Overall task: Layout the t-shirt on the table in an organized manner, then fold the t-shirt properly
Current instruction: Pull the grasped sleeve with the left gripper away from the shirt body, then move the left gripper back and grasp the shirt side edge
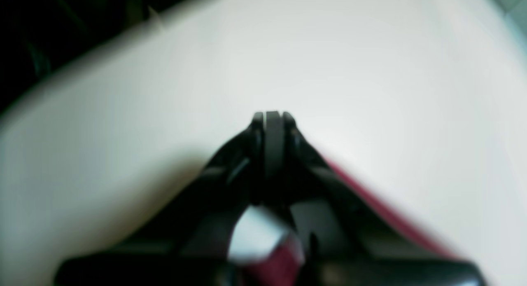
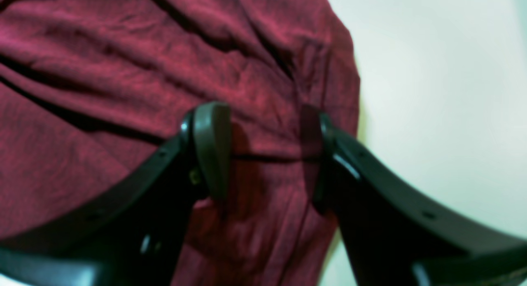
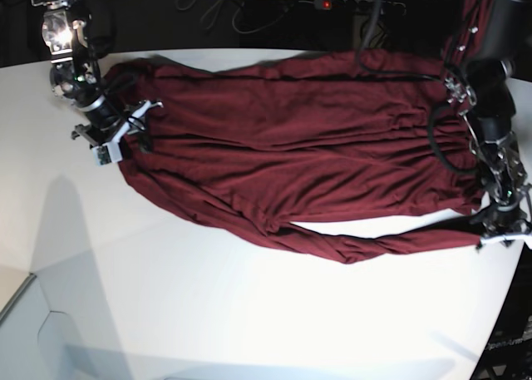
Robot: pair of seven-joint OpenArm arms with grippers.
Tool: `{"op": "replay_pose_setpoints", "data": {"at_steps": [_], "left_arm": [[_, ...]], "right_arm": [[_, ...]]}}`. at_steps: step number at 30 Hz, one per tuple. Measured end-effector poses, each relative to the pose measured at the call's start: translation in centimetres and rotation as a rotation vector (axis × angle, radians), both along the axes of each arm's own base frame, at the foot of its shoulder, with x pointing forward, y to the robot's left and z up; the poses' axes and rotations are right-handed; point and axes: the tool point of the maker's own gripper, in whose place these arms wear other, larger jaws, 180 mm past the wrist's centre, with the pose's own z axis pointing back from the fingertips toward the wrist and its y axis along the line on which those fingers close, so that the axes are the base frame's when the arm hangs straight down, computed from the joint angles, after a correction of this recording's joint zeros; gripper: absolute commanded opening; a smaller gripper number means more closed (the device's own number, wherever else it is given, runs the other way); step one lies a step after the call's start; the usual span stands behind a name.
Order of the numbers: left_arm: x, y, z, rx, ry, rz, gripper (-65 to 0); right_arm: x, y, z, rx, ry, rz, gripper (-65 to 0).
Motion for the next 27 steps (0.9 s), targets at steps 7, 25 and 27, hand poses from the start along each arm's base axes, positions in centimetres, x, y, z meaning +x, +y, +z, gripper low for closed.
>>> {"op": "replay_pose_setpoints", "data": {"at_steps": [7,25,27], "left_arm": [[4.3,-4.3,9.7,0.169,-0.136,-0.166,-64.9],[5.1,-14.9,15.2,0.309,-0.265,-0.400,-64.9],[4.0,-14.4,12.5,0.295,-0.203,-0.394,-64.9]], "right_arm": [[-0.1,0.0,0.0,0.001,0.002,0.000,-36.9],[-0.1,0.0,0.0,0.001,0.000,-0.002,-36.9],[-0.1,0.0,0.0,0.001,0.000,-0.002,-36.9]]}}
